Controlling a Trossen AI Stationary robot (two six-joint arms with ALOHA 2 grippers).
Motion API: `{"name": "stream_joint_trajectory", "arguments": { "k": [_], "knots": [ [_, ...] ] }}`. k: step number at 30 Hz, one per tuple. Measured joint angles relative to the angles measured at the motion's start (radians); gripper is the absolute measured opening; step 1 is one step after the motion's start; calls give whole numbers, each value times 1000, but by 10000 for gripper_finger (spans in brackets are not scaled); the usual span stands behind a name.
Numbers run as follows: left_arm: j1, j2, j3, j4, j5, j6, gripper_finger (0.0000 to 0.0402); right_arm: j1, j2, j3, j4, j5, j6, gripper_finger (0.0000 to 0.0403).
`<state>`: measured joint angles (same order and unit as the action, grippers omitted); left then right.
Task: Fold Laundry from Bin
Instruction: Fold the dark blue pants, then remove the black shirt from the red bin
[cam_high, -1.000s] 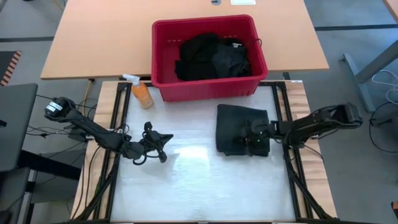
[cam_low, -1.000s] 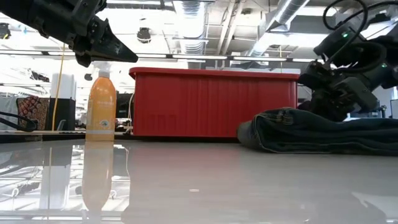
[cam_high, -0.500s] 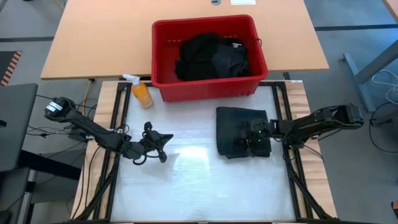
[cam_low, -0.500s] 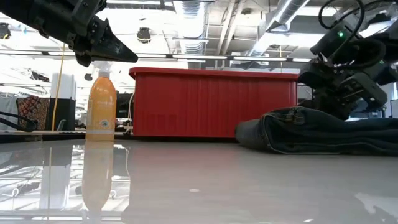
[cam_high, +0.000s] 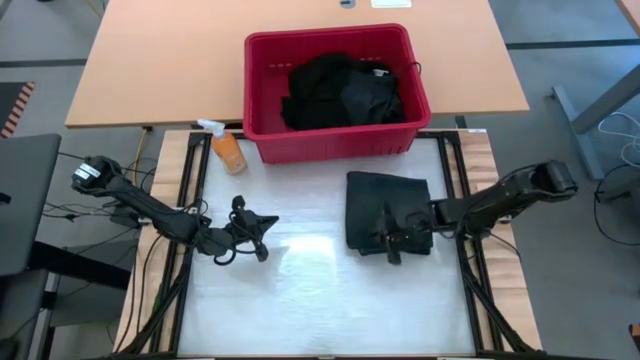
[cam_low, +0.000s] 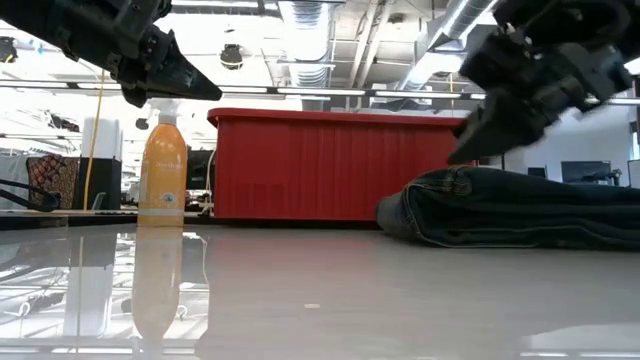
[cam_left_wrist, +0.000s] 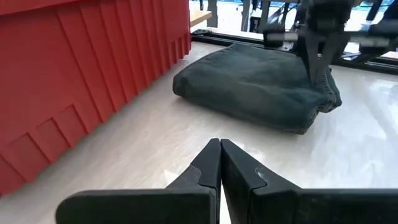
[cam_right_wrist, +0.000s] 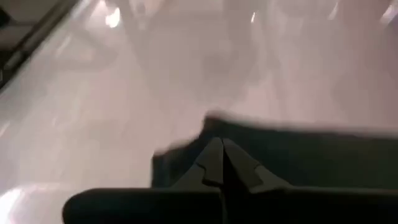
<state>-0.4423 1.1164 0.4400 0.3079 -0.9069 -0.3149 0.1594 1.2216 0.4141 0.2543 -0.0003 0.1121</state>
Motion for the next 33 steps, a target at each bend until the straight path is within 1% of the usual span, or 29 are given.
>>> {"name": "stream_joint_trajectory", "arguments": {
  "k": [6, 10, 12, 15, 16, 18, 20, 21, 23, 25, 27, 30, 32, 33],
  "knots": [
    [0, 0, 0, -4, 4, 39, 0, 60, 99, 0, 12, 39, 72, 17],
    [0, 0, 0, -4, 6, 62, 0, 69, 91, 37, -29, 52, 65, 17],
    [0, 0, 0, -3, 10, 74, 0, 59, 59, 96, -92, 52, 35, 18],
    [1, 6, 0, -2, 15, 93, 0, 21, 0, 229, -219, 53, -38, 22],
    [2, 10, 0, -3, 20, 98, 0, 4, -15, 284, -263, 62, -66, 24],
    [4, 20, 0, -5, 34, 105, 0, -37, -31, 406, -350, 121, -119, 28],
    [8, 32, 0, -1, 50, 106, 0, -98, -31, 541, -417, 201, -167, 29],
    [9, 38, 0, -5, 55, 111, 0, -147, -24, 614, -451, 230, -194, 29],
    [15, 45, 0, -4, 74, 113, 0, -265, 12, 749, -501, 237, -259, 27],
    [19, 47, 0, -5, 95, 119, 0, -406, 69, 862, -512, 202, -315, 25],
    [20, 47, 0, -3, 113, 132, 0, -555, 153, 961, -502, 137, -326, 24],
    [20, 47, 0, -4, 117, 150, 0, -749, 313, 1111, -494, 11, -270, 28],
    [20, 47, 0, -4, 117, 151, 0, -841, 433, 1210, -489, -58, -217, 39],
    [20, 47, 0, -4, 117, 154, 0, -876, 492, 1252, -500, -65, -198, 47]
  ]
}}
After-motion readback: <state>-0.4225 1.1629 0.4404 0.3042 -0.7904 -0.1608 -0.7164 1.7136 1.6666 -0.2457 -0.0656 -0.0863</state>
